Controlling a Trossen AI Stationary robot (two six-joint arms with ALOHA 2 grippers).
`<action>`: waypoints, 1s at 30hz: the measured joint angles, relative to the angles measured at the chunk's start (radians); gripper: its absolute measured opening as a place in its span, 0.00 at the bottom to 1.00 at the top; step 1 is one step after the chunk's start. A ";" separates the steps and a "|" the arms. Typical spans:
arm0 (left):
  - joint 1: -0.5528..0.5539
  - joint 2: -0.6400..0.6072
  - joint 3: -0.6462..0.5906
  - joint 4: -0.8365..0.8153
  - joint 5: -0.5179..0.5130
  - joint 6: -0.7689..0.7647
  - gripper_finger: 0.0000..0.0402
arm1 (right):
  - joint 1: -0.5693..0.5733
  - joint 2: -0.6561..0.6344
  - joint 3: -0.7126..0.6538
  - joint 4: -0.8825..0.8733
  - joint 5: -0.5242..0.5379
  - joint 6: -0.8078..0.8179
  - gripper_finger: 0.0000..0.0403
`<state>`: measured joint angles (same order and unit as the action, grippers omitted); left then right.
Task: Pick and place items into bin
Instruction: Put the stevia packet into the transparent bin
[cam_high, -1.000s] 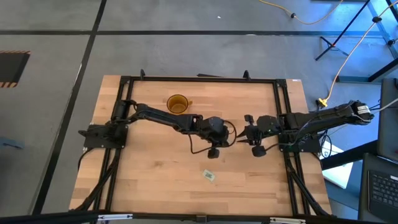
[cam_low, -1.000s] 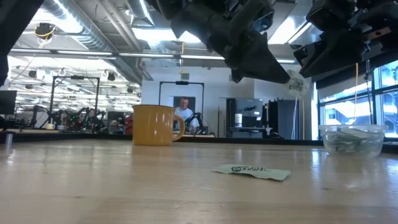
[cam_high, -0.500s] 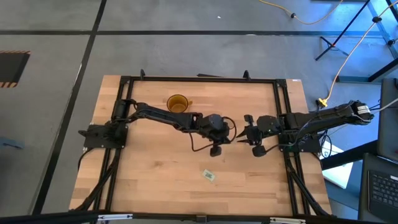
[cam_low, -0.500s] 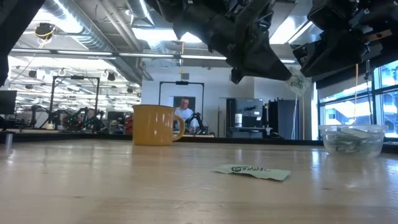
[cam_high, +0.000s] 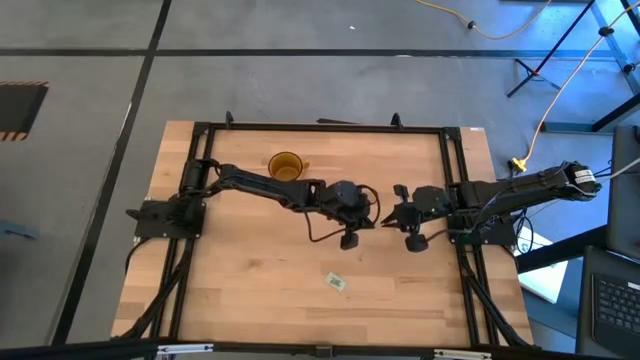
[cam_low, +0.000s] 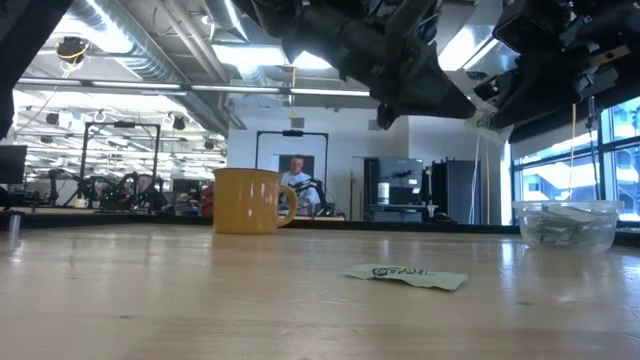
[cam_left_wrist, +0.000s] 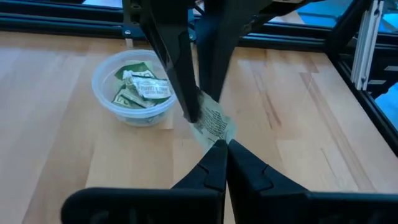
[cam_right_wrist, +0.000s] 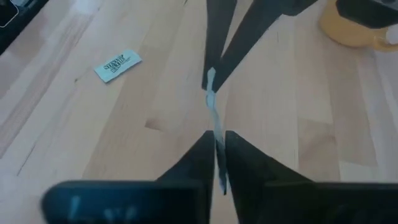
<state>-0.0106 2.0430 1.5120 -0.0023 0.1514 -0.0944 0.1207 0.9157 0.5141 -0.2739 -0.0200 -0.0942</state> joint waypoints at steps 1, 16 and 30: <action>-0.001 0.000 0.000 0.001 0.000 0.000 0.01 | 0.000 0.000 0.000 -0.002 0.000 0.006 0.09; -0.001 -0.045 0.001 -0.137 -0.030 0.199 0.24 | -0.001 -0.003 0.038 -0.209 0.096 0.270 0.01; -0.060 -0.057 0.000 -0.334 -0.149 0.318 0.28 | -0.114 -0.003 0.100 -0.666 0.036 0.656 0.00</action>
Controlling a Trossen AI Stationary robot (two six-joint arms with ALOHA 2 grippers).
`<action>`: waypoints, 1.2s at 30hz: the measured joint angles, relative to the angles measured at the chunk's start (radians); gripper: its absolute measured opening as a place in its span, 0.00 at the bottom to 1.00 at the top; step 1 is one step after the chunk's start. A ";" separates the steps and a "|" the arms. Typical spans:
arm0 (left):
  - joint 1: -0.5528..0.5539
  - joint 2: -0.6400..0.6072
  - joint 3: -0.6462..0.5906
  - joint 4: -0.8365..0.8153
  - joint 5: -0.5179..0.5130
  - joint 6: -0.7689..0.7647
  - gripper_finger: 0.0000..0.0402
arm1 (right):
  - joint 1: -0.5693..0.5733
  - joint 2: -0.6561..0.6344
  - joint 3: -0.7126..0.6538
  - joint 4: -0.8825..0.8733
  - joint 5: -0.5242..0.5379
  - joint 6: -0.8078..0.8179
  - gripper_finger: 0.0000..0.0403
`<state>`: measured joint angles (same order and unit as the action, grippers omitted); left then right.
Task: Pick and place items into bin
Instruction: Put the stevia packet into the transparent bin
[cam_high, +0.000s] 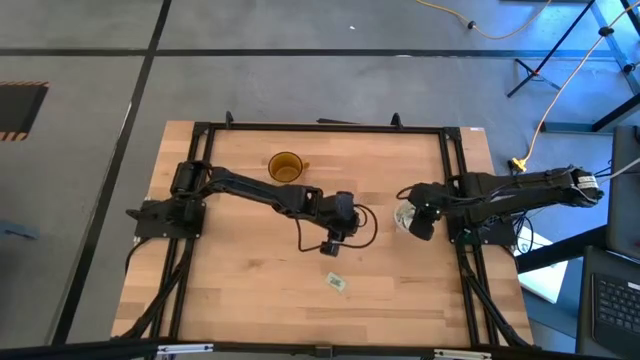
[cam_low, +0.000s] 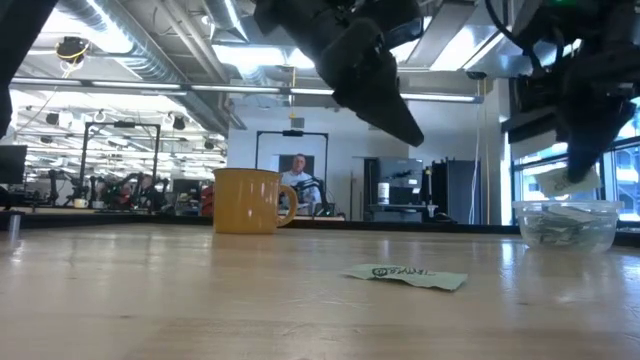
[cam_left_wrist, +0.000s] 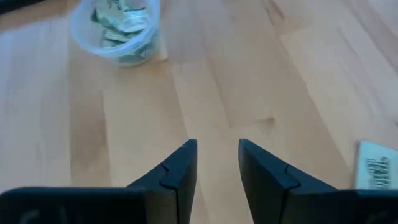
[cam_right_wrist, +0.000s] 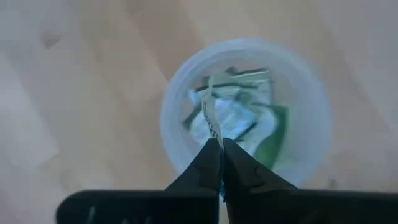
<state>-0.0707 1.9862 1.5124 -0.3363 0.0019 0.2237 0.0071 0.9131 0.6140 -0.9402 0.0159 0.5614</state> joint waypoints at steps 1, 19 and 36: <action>-0.004 0.000 0.000 -0.003 0.001 0.000 0.28 | -0.006 0.000 0.000 0.001 -0.024 0.002 0.00; -0.029 0.000 0.000 -0.069 0.024 -0.004 0.28 | -0.051 0.114 0.000 0.026 -0.055 -0.017 0.00; -0.069 0.001 0.000 -0.087 0.026 -0.003 0.28 | -0.051 0.264 -0.001 0.041 -0.029 -0.047 0.04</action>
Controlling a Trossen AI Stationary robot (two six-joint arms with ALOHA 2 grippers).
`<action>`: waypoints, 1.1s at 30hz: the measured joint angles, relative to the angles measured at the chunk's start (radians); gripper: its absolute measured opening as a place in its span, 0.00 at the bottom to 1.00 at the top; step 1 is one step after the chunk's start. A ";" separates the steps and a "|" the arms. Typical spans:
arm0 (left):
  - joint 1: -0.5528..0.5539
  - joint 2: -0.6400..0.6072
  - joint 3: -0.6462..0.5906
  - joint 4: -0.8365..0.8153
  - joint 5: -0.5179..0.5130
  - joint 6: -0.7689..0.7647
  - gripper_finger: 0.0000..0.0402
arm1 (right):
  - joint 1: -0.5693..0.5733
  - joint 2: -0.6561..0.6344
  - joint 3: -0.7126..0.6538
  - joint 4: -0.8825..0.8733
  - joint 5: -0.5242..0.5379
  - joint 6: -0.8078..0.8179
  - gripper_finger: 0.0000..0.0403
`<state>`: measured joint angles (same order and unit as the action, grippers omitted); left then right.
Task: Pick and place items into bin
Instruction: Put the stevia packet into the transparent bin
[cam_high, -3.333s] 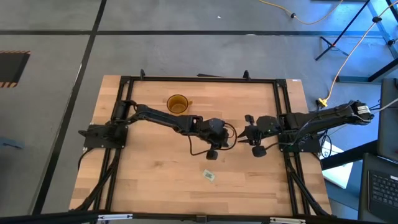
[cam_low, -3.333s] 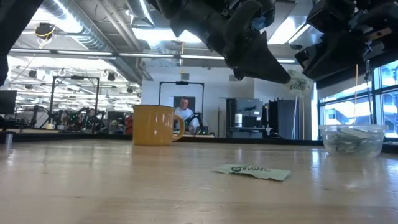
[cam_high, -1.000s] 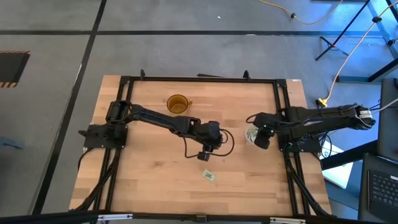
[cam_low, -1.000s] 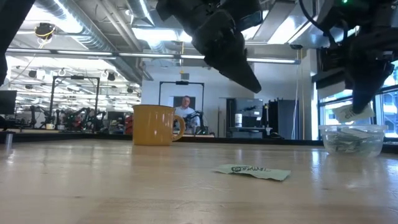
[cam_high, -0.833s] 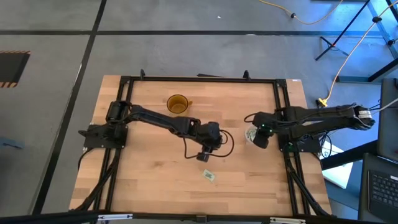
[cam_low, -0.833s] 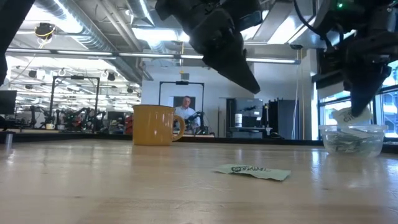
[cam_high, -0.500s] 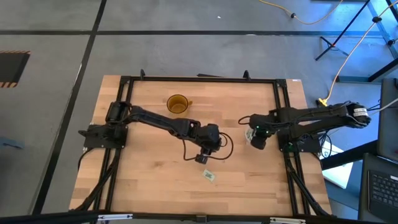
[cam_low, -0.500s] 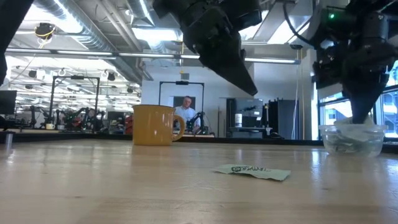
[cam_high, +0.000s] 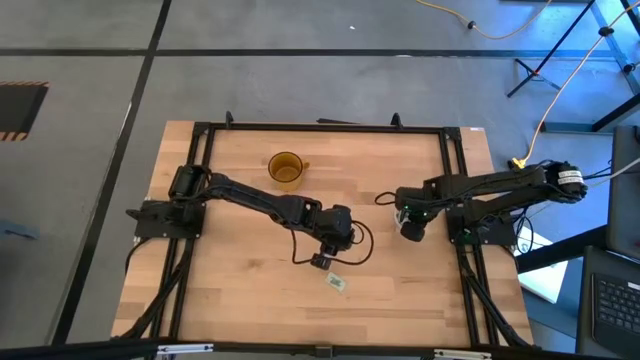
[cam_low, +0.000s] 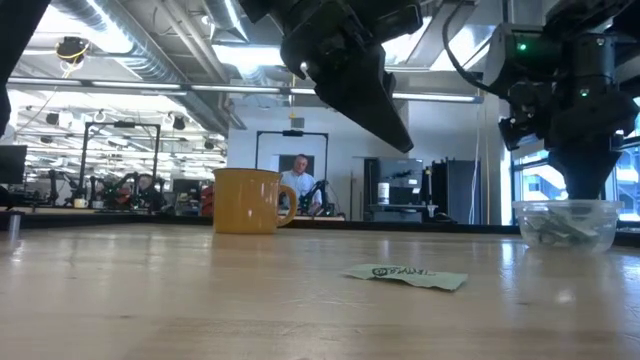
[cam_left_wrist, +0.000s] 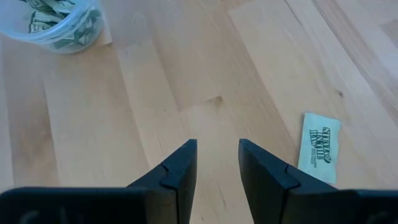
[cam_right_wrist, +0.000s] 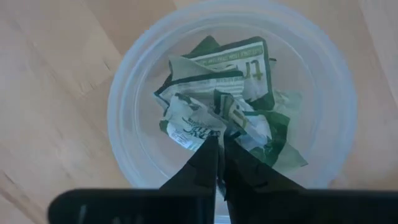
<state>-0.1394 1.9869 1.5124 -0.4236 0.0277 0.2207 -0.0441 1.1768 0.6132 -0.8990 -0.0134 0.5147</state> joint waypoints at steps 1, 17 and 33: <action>0.000 0.000 0.000 0.000 0.000 0.000 0.28 | 0.000 -0.002 0.000 -0.001 0.001 -0.001 0.05; -0.031 0.001 0.000 0.000 0.015 0.074 0.28 | 0.001 -0.125 0.064 -0.020 0.142 0.000 0.33; -0.161 0.083 -0.001 0.002 -0.005 -0.082 0.28 | 0.001 -0.205 0.071 0.053 0.158 -0.079 0.34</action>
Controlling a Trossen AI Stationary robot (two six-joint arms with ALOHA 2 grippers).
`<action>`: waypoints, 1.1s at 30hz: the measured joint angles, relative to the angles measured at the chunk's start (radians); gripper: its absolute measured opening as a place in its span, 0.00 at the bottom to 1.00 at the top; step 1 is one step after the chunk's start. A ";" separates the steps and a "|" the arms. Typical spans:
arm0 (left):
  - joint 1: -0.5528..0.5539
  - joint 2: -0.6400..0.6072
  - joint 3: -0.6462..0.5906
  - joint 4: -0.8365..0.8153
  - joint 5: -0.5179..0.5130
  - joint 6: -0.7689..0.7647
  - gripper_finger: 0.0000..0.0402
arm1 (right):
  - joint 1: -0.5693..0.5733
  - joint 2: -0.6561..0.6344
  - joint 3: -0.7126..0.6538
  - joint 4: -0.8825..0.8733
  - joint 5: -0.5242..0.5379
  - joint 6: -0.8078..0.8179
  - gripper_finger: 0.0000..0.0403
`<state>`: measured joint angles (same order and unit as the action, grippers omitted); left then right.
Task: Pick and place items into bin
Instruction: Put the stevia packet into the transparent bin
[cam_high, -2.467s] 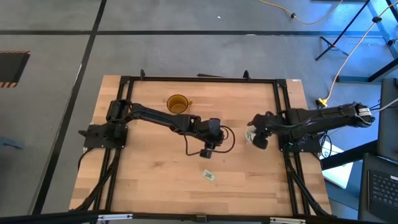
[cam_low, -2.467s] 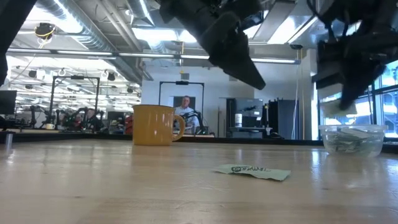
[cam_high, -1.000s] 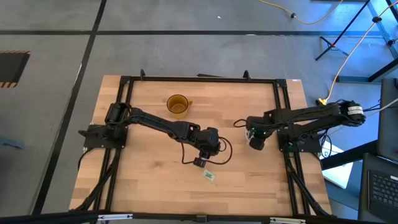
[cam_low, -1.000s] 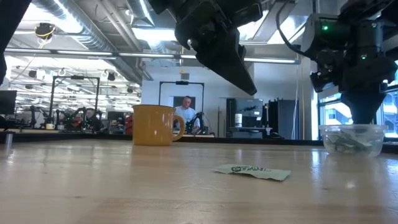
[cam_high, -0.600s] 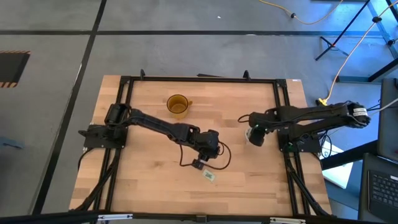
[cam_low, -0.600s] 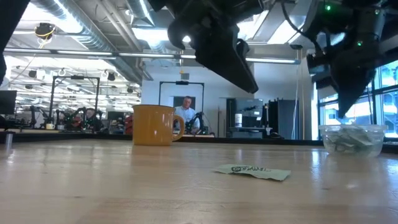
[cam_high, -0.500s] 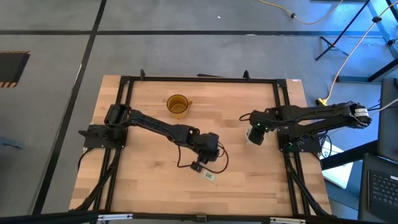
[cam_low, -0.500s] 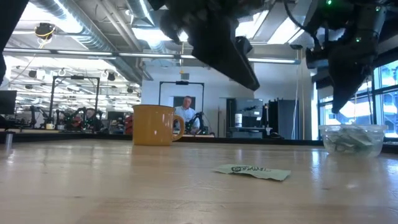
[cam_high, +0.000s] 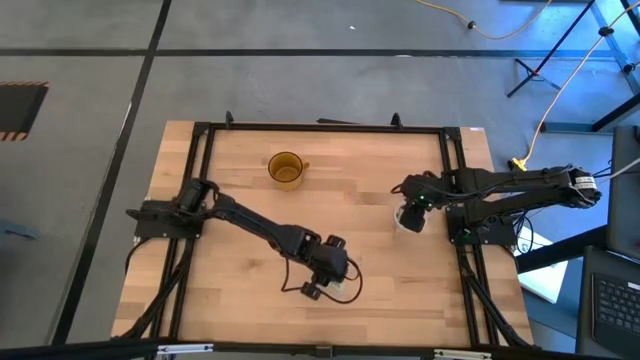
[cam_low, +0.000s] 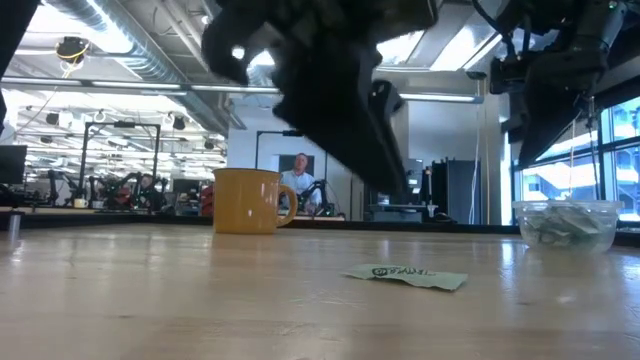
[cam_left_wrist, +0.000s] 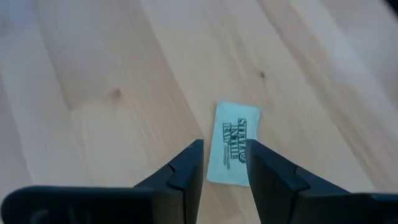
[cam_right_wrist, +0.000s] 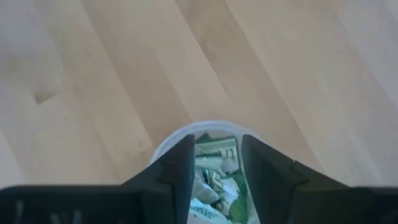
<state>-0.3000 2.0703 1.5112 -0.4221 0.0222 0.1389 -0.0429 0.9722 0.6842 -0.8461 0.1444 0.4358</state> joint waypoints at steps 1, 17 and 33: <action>-0.003 0.010 0.000 0.001 -0.008 -0.005 0.28 | 0.000 0.000 0.000 0.007 0.000 0.000 0.34; -0.008 0.089 0.002 -0.044 -0.059 -0.095 0.26 | 0.000 0.000 0.000 0.027 -0.001 -0.003 0.34; -0.007 0.086 0.002 -0.075 -0.054 -0.100 0.01 | 0.000 0.000 0.000 0.026 -0.003 0.000 0.34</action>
<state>-0.3069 2.1560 1.5132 -0.4968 -0.0317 0.0387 -0.0425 0.9726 0.6842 -0.8205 0.1417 0.4355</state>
